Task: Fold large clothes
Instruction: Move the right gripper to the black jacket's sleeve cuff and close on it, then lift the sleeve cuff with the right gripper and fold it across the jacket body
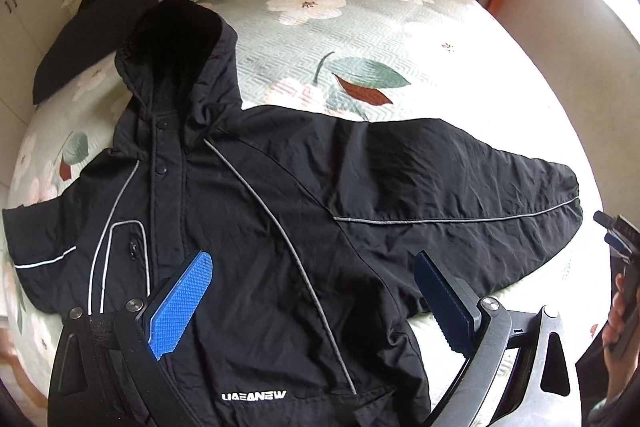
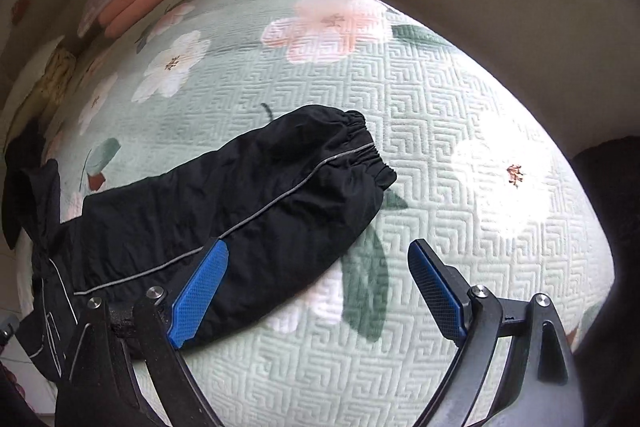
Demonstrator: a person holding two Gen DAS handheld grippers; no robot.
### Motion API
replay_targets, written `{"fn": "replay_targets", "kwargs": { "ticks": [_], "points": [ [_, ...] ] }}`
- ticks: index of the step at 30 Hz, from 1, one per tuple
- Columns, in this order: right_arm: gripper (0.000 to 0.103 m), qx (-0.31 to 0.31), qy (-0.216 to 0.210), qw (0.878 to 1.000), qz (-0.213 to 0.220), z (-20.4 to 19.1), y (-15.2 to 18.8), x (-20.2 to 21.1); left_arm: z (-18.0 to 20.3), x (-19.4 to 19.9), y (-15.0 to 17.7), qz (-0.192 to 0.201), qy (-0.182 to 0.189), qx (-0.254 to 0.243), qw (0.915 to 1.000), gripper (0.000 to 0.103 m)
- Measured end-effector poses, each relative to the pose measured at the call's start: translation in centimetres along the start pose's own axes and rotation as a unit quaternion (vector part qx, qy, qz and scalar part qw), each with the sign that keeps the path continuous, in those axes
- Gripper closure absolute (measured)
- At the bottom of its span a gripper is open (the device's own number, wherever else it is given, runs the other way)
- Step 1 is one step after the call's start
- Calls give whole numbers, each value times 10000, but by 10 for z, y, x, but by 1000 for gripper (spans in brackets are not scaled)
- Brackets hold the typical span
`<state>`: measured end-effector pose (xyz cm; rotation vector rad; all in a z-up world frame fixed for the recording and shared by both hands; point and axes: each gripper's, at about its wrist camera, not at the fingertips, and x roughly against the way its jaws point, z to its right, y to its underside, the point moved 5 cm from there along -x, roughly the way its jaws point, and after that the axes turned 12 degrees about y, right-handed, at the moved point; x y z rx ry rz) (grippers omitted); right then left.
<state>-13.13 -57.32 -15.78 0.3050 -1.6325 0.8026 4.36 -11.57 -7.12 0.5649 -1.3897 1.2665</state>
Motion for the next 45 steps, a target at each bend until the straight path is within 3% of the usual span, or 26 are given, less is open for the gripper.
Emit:
{"fn": "replay_targets", "kwargs": {
  "ticks": [7,10,15,16,18,21,27,32,34,37,42,45],
  "points": [
    [30,-466,-443,9967,-488,11,-20,-59,14,-15,7,-178,-94,-244,9995,2],
    [31,-695,-458,9950,-554,15,-21,-73,16,-20,7,-212,-70,-281,9994,2],
    [42,-1015,-864,9894,-570,13,-18,-83,14,-27,6,-267,-21,-155,9995,2],
    [46,-1056,-934,9884,-556,12,-18,-82,14,-28,6,-267,-19,-144,9995,2],
    [71,-1111,-1060,9870,-470,13,-19,-71,13,-30,6,-268,-25,-145,9995,2],
    [79,-967,-1123,9889,-72,8,-23,-31,16,-34,6,-261,-4,-186,9995,2],
    [82,-655,-564,9936,731,8,-13,43,33,-91,5,-357,392,-414,9977,2],
    [82,-563,-46,9983,150,13,14,-9,47,-147,16,-621,518,-575,9951,9],
    [82,-581,60,9983,-78,24,23,-33,52,-166,23,-768,265,-735,9940,9],
    [82,-755,-36,9966,-317,34,30,-55,58,-174,25,-664,-36,-940,9933,4],
    [82,-572,95,9980,-254,29,27,-51,59,-174,21,-642,-37,-823,9945,5],
    [82,-408,99,9991,-28,18,23,-29,60,-164,19,-584,-7,-812,9950,8]
  ]
}}
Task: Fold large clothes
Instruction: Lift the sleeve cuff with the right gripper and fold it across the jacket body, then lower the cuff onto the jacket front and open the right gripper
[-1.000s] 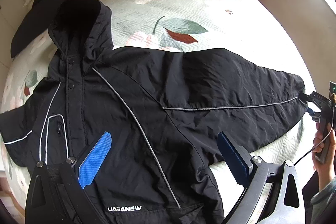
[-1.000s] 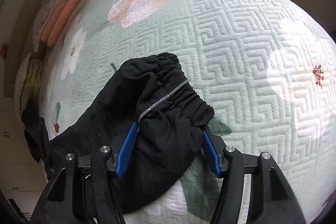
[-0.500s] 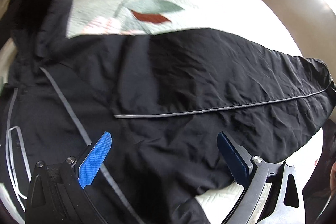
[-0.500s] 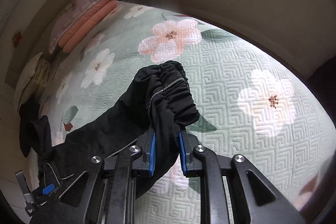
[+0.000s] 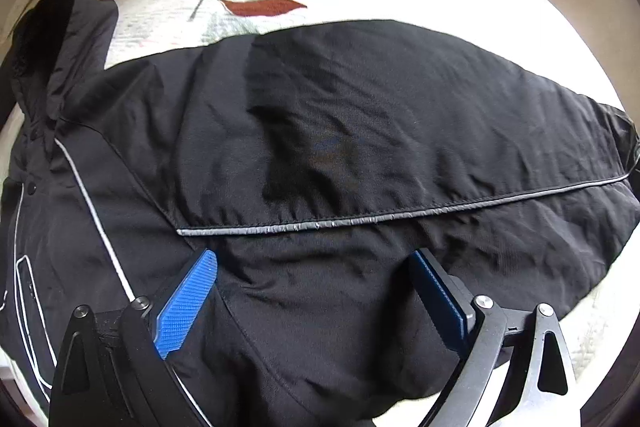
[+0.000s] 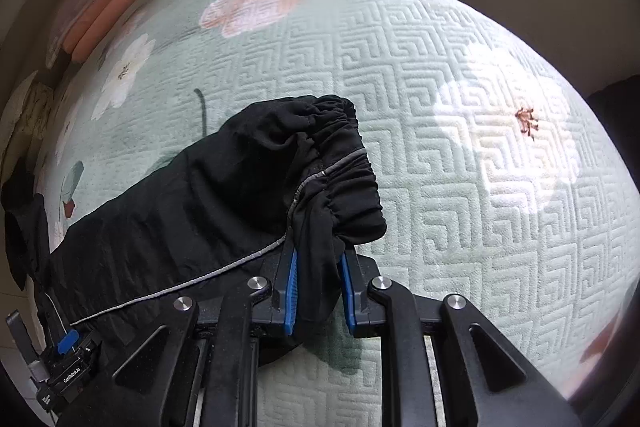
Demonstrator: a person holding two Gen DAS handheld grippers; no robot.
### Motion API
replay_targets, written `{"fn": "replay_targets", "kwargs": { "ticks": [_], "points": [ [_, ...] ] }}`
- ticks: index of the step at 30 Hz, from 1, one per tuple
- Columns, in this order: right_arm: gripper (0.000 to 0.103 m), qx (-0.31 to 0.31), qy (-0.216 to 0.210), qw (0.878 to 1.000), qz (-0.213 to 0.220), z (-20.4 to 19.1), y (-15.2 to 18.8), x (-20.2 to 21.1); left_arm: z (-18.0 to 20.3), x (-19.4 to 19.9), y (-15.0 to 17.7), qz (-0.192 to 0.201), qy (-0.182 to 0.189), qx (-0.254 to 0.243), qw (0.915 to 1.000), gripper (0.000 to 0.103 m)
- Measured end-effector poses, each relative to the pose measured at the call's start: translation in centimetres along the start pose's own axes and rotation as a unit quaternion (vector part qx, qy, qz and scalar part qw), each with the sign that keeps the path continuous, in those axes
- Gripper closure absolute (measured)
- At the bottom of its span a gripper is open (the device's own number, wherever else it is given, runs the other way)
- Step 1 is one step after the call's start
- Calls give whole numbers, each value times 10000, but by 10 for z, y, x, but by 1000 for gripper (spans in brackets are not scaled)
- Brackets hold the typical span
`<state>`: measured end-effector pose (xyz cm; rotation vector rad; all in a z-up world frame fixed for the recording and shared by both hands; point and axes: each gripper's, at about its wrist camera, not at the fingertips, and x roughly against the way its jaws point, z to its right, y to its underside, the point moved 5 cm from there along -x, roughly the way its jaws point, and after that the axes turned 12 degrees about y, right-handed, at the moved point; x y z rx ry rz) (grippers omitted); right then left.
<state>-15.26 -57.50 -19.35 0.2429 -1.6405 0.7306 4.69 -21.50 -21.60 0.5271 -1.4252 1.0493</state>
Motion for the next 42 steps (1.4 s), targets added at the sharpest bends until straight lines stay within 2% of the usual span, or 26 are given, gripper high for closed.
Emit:
{"fn": "replay_targets", "kwargs": {
  "ticks": [5,9,14,18,21,24,30,35,38,41,42],
  "points": [
    [82,473,-205,9968,613,-49,3,68,-5,36,8,249,49,19,9997,9],
    [82,1012,-468,9887,1000,-115,19,117,-15,71,16,512,98,42,9986,9],
    [82,1660,-770,9746,1288,-207,57,165,-52,108,23,741,90,110,9971,9],
    [82,2121,-1074,9620,1342,-282,100,196,-105,141,34,890,-15,192,9958,9],
    [82,2447,-1312,9511,1357,-341,136,215,-160,167,47,977,-133,428,9942,9],
    [82,2774,-1588,9381,1337,-404,177,228,-232,193,69,1047,-336,768,9910,9],
    [82,3386,-2259,9084,950,-528,272,235,-356,248,125,1182,-815,1548,9775,9],
    [82,3981,-2618,8782,427,-620,360,216,-433,275,169,1205,-1113,2025,9654,9],
    [82,4332,-2457,8671,109,-661,415,187,-464,276,193,1152,-1184,2281,9595,9],
    [82,4666,-2090,8592,-181,-680,458,143,-477,265,206,1033,-1143,2433,9576,9],
    [79,4765,-1959,8565,-328,-683,472,127,-480,260,210,1004,-1098,2475,9574,9]
  ]
}}
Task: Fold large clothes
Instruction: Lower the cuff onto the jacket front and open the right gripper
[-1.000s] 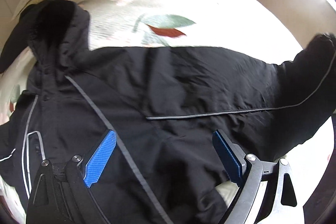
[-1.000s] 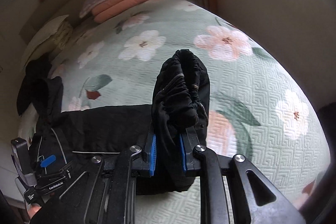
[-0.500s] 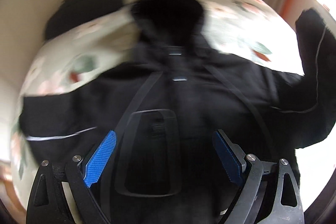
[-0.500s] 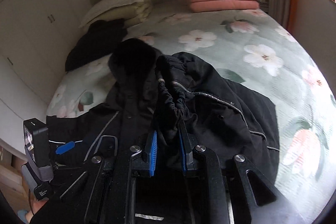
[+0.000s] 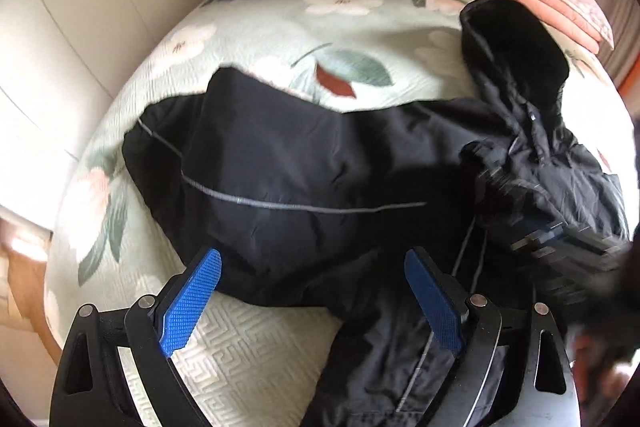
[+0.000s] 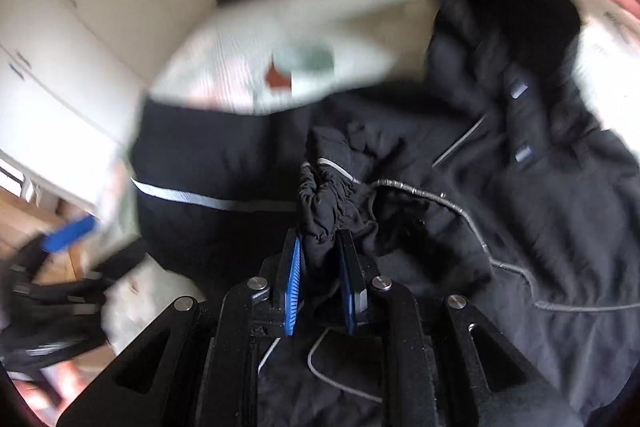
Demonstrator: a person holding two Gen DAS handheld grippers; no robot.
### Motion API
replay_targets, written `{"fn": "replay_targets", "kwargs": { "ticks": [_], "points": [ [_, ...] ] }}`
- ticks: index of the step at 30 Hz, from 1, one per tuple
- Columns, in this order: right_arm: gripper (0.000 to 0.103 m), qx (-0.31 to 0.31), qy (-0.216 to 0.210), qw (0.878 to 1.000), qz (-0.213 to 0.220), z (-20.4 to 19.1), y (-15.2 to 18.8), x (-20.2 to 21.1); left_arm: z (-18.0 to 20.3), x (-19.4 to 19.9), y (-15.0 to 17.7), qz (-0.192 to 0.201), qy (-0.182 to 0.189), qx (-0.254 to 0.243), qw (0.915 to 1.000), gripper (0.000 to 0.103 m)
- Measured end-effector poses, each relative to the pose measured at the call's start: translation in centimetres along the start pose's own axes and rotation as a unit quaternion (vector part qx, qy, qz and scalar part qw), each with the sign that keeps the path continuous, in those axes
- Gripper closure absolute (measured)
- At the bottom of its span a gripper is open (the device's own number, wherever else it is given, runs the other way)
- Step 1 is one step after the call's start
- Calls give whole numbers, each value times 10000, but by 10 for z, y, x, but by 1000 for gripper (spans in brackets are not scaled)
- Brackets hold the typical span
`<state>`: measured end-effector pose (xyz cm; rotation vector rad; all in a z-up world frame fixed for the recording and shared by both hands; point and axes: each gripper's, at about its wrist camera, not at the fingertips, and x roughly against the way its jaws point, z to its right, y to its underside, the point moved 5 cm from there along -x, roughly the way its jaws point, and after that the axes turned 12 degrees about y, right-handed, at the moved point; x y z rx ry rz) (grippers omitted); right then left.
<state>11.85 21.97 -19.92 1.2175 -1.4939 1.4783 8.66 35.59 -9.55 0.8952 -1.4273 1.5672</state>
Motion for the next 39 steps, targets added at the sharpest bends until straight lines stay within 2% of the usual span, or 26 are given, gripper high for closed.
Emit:
{"fn": "replay_targets", "kwargs": {
  "ticks": [3,4,6,8,10,11,12,14,17,18,19,20,22,25,29,32,34,36,38,39],
  "points": [
    [74,98,9,9992,-380,-8,15,-33,-4,-13,5,-130,108,52,9998,9],
    [73,129,-36,9994,-325,-4,17,-33,-3,-17,6,-161,151,49,9997,9],
    [64,87,-294,9985,-445,-2,17,-26,-1,-26,6,-235,286,24,9993,9],
    [63,-60,-541,9966,-616,14,20,-10,5,-31,3,-286,511,-2,9983,9],
    [62,-131,-707,9960,-528,29,19,20,16,-34,-1,-334,833,-35,9960,9],
    [56,-158,-757,9961,-417,39,22,39,22,-34,-3,-350,1035,-38,9940,9],
    [45,-197,-716,9969,-264,52,24,57,31,-36,-6,-401,1340,-24,9902,9],
    [34,-357,-236,9990,99,89,32,88,51,-44,-9,-585,1897,-41,9801,9],
    [34,-821,478,9954,136,160,43,90,73,-66,-12,-763,2278,-34,9707,9],
    [39,-971,675,9930,59,182,46,83,80,-79,-13,-858,2355,-40,9681,14],
    [45,-1053,845,9908,-16,201,49,74,84,-86,-13,-896,2399,-52,9666,27],
    [53,-1100,985,9890,-85,215,51,65,88,-95,-12,-979,2435,-50,9649,35],
    [56,-1205,1270,9843,-221,240,60,51,94,-114,-11,-1184,2537,31,9600,66],
    [64,-1380,1222,9814,-544,255,73,18,94,-126,-11,-1199,2754,209,9536,80],
    [64,-1157,1454,9810,-556,251,81,12,96,-107,-17,-949,2838,125,9541,85],
    [64,-1175,1208,9849,-381,240,73,37,82,-73,-30,-613,2937,226,9537,85],
    [64,-1180,1165,9860,-149,239,68,59,62,-59,-37,-444,2784,304,9590,85],
    [62,-1224,1210,9851,-38,242,65,68,43,-65,-36,-516,2654,422,9618,84],
    [62,-1280,1388,9819,-128,248,67,60,33,-89,-27,-868,2516,500,9626,77],
    [62,-1339,1527,9788,-251,255,67,49,30,-105,-18,-1082,2335,492,9651,72]
  ]
}}
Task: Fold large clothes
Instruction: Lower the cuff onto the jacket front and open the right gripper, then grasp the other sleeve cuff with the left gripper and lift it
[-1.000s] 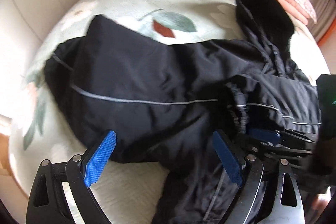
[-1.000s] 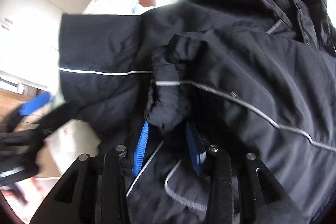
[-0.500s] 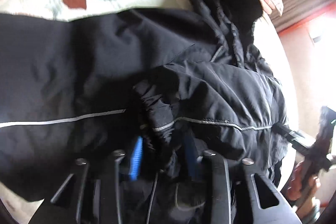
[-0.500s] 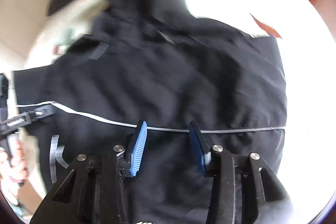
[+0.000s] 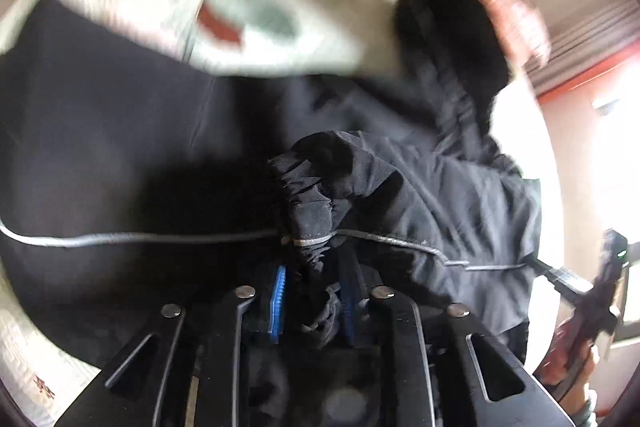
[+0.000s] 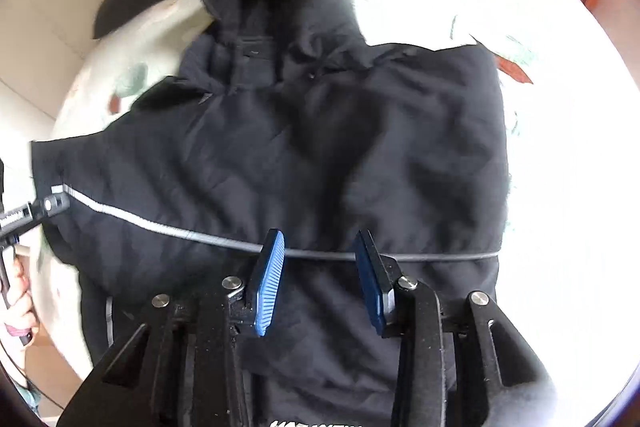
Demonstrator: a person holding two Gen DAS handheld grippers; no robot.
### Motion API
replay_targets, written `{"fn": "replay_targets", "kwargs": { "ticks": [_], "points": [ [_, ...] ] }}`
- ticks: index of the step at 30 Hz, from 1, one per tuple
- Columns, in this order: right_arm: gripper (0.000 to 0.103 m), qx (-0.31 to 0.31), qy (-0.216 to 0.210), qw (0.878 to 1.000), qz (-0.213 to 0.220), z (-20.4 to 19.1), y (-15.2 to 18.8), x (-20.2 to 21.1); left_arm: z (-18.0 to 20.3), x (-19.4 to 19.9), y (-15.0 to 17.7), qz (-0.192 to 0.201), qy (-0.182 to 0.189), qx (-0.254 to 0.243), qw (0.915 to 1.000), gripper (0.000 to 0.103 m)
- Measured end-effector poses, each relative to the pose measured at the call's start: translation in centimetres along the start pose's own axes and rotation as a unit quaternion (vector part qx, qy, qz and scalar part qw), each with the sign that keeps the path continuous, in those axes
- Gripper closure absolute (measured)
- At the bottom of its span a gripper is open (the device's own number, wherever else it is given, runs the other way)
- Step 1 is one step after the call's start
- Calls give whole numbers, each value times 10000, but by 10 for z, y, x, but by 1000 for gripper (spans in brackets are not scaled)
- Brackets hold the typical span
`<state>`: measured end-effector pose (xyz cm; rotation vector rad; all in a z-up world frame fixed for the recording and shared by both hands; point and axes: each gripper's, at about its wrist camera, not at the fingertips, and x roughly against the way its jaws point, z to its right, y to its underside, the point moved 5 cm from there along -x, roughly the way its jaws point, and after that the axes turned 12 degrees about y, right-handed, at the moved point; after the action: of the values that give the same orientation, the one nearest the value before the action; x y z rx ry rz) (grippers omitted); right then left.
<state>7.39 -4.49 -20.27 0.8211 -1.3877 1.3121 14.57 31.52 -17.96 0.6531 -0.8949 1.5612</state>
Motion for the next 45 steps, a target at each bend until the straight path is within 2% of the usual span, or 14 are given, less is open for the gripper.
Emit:
{"fn": "replay_targets", "kwargs": {
  "ticks": [3,6,10,13,16,19,22,23,25,29,34,36,41,45],
  "points": [
    [62,18,228,9986,-487,-2,6,-46,-8,-11,7,5,-112,40,9999,58],
    [61,202,528,9977,-365,-7,3,-48,-5,6,11,204,-386,-63,9990,41],
    [61,163,611,9965,-552,-9,-5,-38,12,44,11,485,-434,-264,9975,41],
    [60,-68,141,9998,-146,-16,-26,-3,49,58,8,621,-82,-770,9951,38],
    [38,162,33,9997,204,-35,-38,13,88,38,7,539,194,-1175,9914,30],
    [35,349,-45,9993,-106,-62,-40,-14,93,-20,10,47,238,-1110,9935,30],
    [36,579,91,9975,-396,-81,-38,-47,68,-60,15,-237,-242,-902,9954,39],
    [36,634,110,9974,-336,-86,-39,-54,62,-67,16,-281,-320,-825,9957,43],
    [34,671,114,9972,-294,-86,-39,-55,52,-69,14,-145,-188,-648,9976,43],
    [33,808,37,9962,-330,-84,-40,-54,57,-63,10,-120,-295,-408,9987,44],
    [33,963,-304,9947,-188,-71,-35,-20,67,9,21,364,151,-116,9992,42],
    [33,1045,-364,9938,-76,-60,-20,4,52,44,25,605,66,57,9981,42],
    [33,1120,-426,9927,-129,-71,6,22,-33,127,28,1368,-454,850,9859,42],
    [33,1213,-293,9921,-121,-97,23,33,-118,183,17,1907,-645,1566,9669,42]
  ]
}}
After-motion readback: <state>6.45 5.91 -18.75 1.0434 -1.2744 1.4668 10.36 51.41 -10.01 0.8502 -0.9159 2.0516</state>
